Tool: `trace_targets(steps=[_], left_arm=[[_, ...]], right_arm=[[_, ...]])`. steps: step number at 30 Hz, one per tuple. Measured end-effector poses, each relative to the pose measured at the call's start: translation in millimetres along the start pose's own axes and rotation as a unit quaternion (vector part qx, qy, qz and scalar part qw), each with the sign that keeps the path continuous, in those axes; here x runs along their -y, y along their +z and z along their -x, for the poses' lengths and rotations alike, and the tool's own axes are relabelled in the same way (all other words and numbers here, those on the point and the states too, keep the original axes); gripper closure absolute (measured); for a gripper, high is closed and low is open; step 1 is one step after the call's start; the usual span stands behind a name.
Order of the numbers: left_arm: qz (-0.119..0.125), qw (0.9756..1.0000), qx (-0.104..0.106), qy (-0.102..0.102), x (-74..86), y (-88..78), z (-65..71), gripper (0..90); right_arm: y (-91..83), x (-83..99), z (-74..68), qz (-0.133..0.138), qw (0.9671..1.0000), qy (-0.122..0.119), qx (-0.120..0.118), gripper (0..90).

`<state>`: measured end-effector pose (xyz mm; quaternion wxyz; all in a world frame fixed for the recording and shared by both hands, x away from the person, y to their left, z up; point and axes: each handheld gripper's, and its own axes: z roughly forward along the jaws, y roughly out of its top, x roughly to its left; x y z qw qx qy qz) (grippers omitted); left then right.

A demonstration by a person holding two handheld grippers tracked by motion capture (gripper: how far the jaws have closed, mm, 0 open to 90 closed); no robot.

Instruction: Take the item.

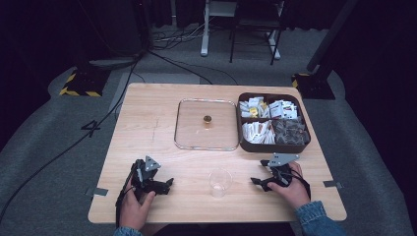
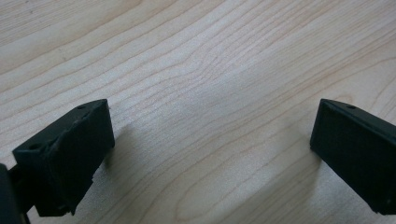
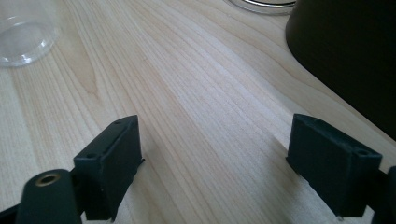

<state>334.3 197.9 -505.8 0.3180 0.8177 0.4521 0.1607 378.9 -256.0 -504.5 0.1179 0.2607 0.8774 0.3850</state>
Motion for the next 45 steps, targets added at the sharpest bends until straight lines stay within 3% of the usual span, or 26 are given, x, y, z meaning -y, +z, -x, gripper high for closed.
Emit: trace_targets(steps=[20, 26, 31, 36, 38, 39, 44, 45], left_arm=[[0.0, 1.0, -0.003, -0.006, -1.1, 1.0, 0.6, 0.1], [-0.004, 1.0, -0.002, -0.005, -1.6, 0.8, 0.3, 0.1], [0.001, 0.9999, -0.009, -0.009, -2.5, 2.2, 0.9, 0.1], [-0.001, 0.9993, -0.025, -0.027, -6.3, 5.3, 3.3, 0.1], [-0.002, 0.9992, -0.026, -0.031, -6.8, 5.6, 4.0, 0.1], [-0.002, 0.9992, -0.026, -0.031, -6.8, 5.6, 4.0, 0.1], [-0.002, 0.9992, -0.026, -0.031, -6.8, 5.6, 4.0, 0.1], [-0.002, 0.9992, -0.026, -0.032, -6.8, 5.7, 4.1, 0.1]], right_arm=[[-0.4, 0.5, 0.5, -0.001, 1.0, 0.004, -0.001, 15.3], [-2.3, 1.5, 0.9, 0.007, 0.9999, 0.014, 0.007, 22.1], [-15.1, -1.0, 0.4, 0.024, 0.9996, 0.013, 0.012, 21.0], [-31.9, -4.3, 7.6, 0.033, 0.9987, 0.037, 0.011, 24.1], [-37.5, -7.2, 13.5, 0.048, 0.9968, 0.064, -0.003, 26.6], [-39.5, -9.5, 14.8, 0.05, 0.9965, 0.067, -0.003, 27.4], [-52.7, -24.7, 21.1, 0.062, 0.9962, 0.061, 0.007, 31.6], [-59.6, -32.2, 25.5, 0.063, 0.9964, 0.054, 0.017, 34.3]])
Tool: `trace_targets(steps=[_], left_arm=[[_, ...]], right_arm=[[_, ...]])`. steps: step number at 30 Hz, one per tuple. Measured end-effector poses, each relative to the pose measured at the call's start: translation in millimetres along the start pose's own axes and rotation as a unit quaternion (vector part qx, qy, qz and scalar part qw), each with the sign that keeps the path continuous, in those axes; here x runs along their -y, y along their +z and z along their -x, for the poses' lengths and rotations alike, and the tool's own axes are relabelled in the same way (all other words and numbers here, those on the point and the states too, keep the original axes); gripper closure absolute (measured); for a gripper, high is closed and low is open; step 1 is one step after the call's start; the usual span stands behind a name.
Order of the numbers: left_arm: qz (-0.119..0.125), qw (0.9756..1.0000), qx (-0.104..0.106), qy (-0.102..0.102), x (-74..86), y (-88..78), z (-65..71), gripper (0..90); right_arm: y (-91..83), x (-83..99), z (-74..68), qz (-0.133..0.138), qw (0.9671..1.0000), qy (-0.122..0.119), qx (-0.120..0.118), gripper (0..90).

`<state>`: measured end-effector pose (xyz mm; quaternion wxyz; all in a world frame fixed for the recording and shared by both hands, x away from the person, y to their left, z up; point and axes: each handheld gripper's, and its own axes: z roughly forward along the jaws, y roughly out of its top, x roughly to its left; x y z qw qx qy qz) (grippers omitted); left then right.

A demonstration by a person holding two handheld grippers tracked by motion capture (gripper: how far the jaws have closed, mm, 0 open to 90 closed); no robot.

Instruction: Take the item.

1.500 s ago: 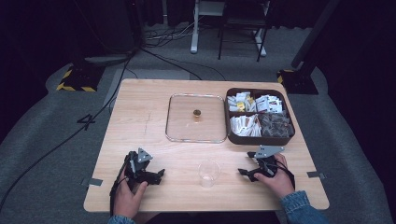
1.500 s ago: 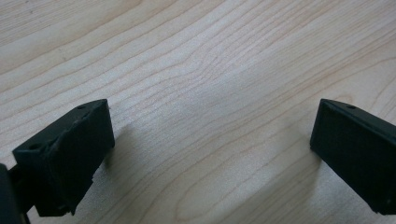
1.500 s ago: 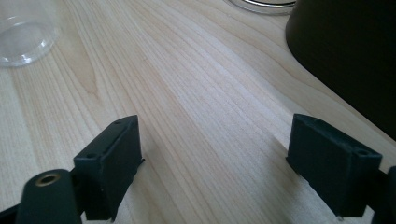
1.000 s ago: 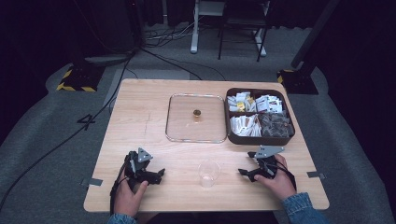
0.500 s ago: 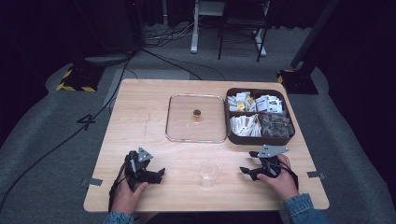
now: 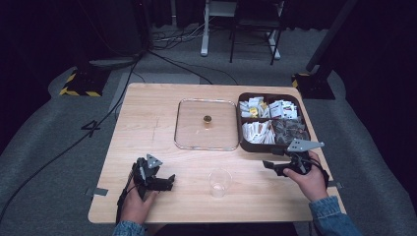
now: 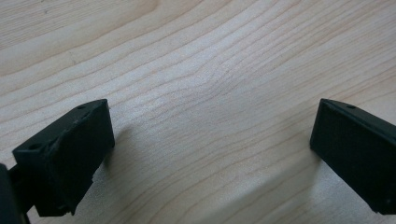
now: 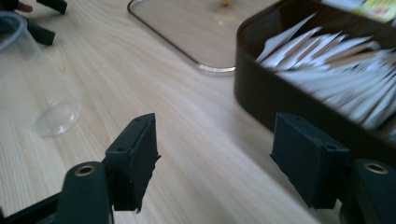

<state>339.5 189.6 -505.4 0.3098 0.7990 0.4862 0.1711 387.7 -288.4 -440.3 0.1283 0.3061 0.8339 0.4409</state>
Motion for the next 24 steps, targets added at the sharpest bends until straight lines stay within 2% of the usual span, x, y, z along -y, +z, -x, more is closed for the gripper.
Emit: trace_targets(steps=[2, 6, 9, 11, 12, 14, 15, 17, 19, 24], left_arm=[[0.0, 1.0, 0.0, 0.0, 0.0, 0.0, 0.0, 0.1], [-0.001, 1.0, 0.0, 0.001, 0.1, -0.1, -0.2, 0.1], [0.001, 1.0, -0.003, 0.003, 0.4, -0.4, -0.2, 0.2], [0.001, 1.0, -0.002, 0.004, 0.7, -0.5, -0.3, 0.4], [0.001, 1.0, -0.002, 0.003, 0.7, -0.5, -0.2, 0.4], [0.001, 1.0, -0.003, 0.005, 0.6, -0.6, -0.3, 0.5], [0.001, 1.0, -0.002, 0.004, 0.8, -0.7, -0.1, 0.6], [0.001, 1.0, -0.001, 0.003, 1.0, -1.0, 0.0, 0.7], [0.002, 1.0, -0.002, 0.003, 1.1, -1.0, 0.1, 0.9], [0.002, 1.0, -0.001, 0.002, 0.3, -0.3, -0.5, 0.9]], right_arm=[[-3.6, -4.9, 2.6, 0.002, 1.0, -0.002, 0.005, 35.7], [-17.1, -21.8, 16.8, 0.006, 0.9995, 0.001, 0.031, 39.5], [-25.3, -31.4, 30.2, -0.002, 0.9984, 0.003, 0.056, 41.8], [-31.1, -37.6, 44.2, -0.006, 0.9971, 0.006, 0.076, 42.3], [-31.1, -37.6, 44.2, -0.006, 0.9971, 0.006, 0.076, 42.3], [-34.3, -40.9, 52.2, -0.002, 0.9962, 0.009, 0.086, 42.3], [-36.3, -43.5, 60.4, 0.001, 0.995, 0.012, 0.099, 42.4], [-36.7, -44.5, 64.8, 0.002, 0.9944, 0.015, 0.104, 42.6], [-36.6, -46.2, 74.8, -0.003, 0.9935, 0.021, 0.112, 43.0], [-31.0, -40.8, 99.7, -0.02, 0.9892, 0.011, 0.145, 42.6]])
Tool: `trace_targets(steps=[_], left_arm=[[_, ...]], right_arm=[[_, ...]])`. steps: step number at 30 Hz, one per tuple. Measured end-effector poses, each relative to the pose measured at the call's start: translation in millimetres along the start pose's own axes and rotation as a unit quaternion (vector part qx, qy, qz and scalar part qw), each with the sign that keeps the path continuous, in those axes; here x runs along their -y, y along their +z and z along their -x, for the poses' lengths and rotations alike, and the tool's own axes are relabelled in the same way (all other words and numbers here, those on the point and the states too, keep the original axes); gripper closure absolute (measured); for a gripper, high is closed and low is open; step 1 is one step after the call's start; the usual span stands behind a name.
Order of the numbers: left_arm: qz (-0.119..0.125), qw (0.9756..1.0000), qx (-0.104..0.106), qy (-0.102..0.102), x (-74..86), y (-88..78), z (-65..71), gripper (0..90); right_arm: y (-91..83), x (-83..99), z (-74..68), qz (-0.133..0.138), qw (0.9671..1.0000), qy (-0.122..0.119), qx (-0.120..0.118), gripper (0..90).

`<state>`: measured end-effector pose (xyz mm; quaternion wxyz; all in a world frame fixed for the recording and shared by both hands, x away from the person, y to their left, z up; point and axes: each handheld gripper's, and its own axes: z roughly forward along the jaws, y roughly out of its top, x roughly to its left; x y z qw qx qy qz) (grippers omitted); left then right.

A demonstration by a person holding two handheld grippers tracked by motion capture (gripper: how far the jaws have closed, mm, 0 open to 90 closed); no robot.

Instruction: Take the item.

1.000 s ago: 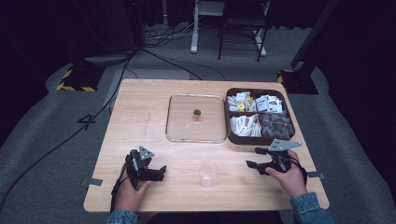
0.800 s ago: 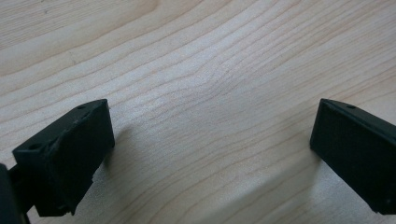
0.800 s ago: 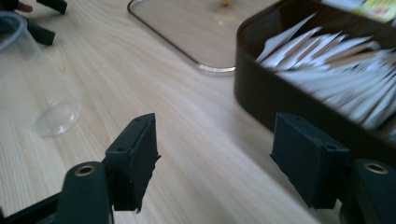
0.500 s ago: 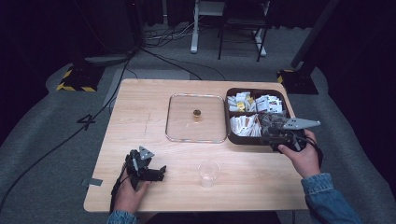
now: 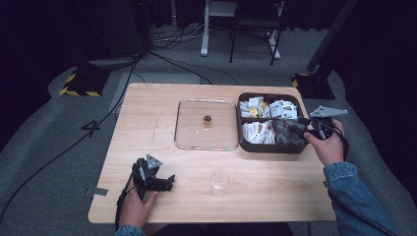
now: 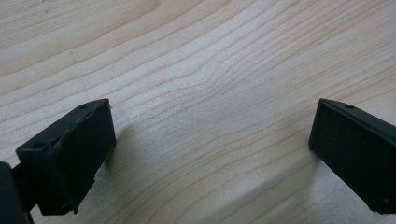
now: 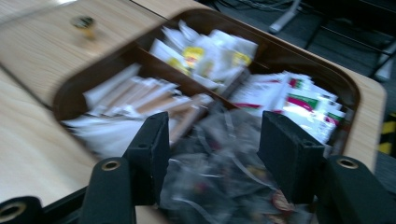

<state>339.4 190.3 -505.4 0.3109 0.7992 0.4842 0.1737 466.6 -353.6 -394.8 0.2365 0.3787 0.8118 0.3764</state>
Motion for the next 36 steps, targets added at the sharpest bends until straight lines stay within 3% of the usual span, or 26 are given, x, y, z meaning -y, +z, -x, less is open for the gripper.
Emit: trace_targets(steps=[1, 7, 12, 21, 28, 29, 30, 36], left_arm=[[0.0, 1.0, 0.002, -0.001, -0.2, 0.3, 0.0, 0.9], [0.0, 1.0, 0.005, 0.004, -1.4, 1.2, -1.1, 0.9], [-0.001, 1.0, 0.004, 0.005, -1.7, 1.2, -1.1, 0.9], [-0.001, 1.0, 0.006, 0.006, -2.1, 1.6, -1.5, 0.9], [-0.002, 0.9999, 0.007, 0.007, -2.3, 1.6, -1.7, 0.9], [-0.003, 0.9999, 0.007, 0.007, -2.3, 1.6, -1.7, 0.9], [-0.003, 0.9999, 0.007, 0.007, -2.3, 1.6, -1.7, 0.9], [-0.003, 0.9999, 0.007, 0.007, -2.3, 1.6, -1.7, 1.0]], right_arm=[[7.8, 5.9, 12.0, -0.006, 0.9998, 0.017, 0.003, 42.2], [18.6, 16.9, 31.9, -0.022, 0.9989, 0.037, 0.018, 36.2], [27.1, 25.0, 36.7, -0.03, 0.9988, 0.037, 0.008, 33.4], [40.0, 32.6, 32.4, -0.051, 0.9981, 0.033, 0.0, 33.3], [46.9, 35.3, 28.6, -0.057, 0.9979, 0.03, -0.007, 42.2], [47.8, 35.3, 28.1, -0.058, 0.9978, 0.029, -0.006, 44.8], [49.1, 34.4, 27.1, -0.063, 0.9976, 0.026, -0.006, 53.5], [49.9, 29.2, 21.9, -0.071, 0.9974, 0.012, 0.008, 68.4]])
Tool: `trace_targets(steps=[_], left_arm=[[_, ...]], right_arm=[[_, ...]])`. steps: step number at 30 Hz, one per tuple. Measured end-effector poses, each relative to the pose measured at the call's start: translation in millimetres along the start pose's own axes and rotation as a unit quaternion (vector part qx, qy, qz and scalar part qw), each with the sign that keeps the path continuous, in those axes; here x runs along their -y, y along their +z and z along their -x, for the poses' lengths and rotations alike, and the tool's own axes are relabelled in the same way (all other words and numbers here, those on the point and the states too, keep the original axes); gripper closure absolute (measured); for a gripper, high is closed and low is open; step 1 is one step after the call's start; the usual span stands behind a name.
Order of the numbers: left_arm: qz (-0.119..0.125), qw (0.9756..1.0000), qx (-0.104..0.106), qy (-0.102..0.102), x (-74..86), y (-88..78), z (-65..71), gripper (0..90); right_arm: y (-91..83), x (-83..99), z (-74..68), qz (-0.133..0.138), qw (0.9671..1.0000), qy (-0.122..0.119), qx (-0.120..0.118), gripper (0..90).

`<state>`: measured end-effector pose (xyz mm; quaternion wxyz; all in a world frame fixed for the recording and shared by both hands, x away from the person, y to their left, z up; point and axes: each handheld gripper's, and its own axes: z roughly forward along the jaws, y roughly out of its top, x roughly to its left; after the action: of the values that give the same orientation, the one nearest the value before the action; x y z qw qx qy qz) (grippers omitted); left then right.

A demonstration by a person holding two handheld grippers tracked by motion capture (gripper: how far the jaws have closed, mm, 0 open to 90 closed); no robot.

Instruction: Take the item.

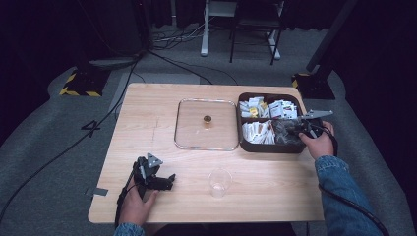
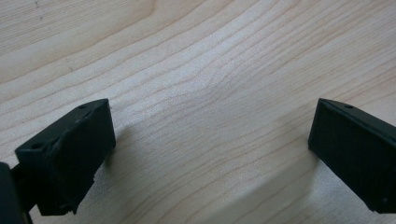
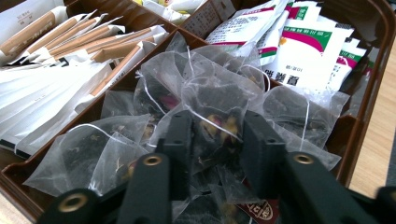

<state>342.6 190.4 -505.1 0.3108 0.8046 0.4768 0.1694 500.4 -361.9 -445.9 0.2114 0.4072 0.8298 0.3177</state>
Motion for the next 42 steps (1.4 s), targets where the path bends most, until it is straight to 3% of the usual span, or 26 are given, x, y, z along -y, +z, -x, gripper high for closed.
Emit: trace_targets(steps=[7, 14, 20, 27, 37, 42], left_arm=[[0.0, 1.0, 0.0, 0.0, 0.0, 0.0, 0.0, 0.9], [0.0, 1.0, 0.0, 0.0, 0.0, 0.0, 0.0, 0.9], [0.0, 1.0, 0.0, 0.0, 0.0, 0.0, 0.0, 0.9], [0.0, 1.0, 0.0, 0.0, 0.0, 0.0, 0.0, 0.9], [0.0, 1.0, 0.0, 0.0, 0.0, 0.0, 0.0, 0.9], [0.003, 1.0, 0.002, 0.003, -1.1, 1.5, -0.5, 0.8]], right_arm=[[-4.6, -0.3, 0.5, 0.011, 0.9999, 0.007, 0.002, 72.2], [-15.7, -2.5, 2.4, 0.044, 0.9989, 0.018, -0.002, 73.2], [-29.1, -5.9, 1.7, 0.078, 0.9962, 0.031, -0.024, 73.2], [-36.6, -8.3, 1.0, 0.098, 0.9935, 0.043, -0.039, 73.9], [-56.2, -21.5, -19.1, 0.14, 0.9863, 0.039, -0.079, 73.8], [-72.7, -31.0, -38.3, 0.152, 0.9837, 0.032, -0.091, 74.0]])
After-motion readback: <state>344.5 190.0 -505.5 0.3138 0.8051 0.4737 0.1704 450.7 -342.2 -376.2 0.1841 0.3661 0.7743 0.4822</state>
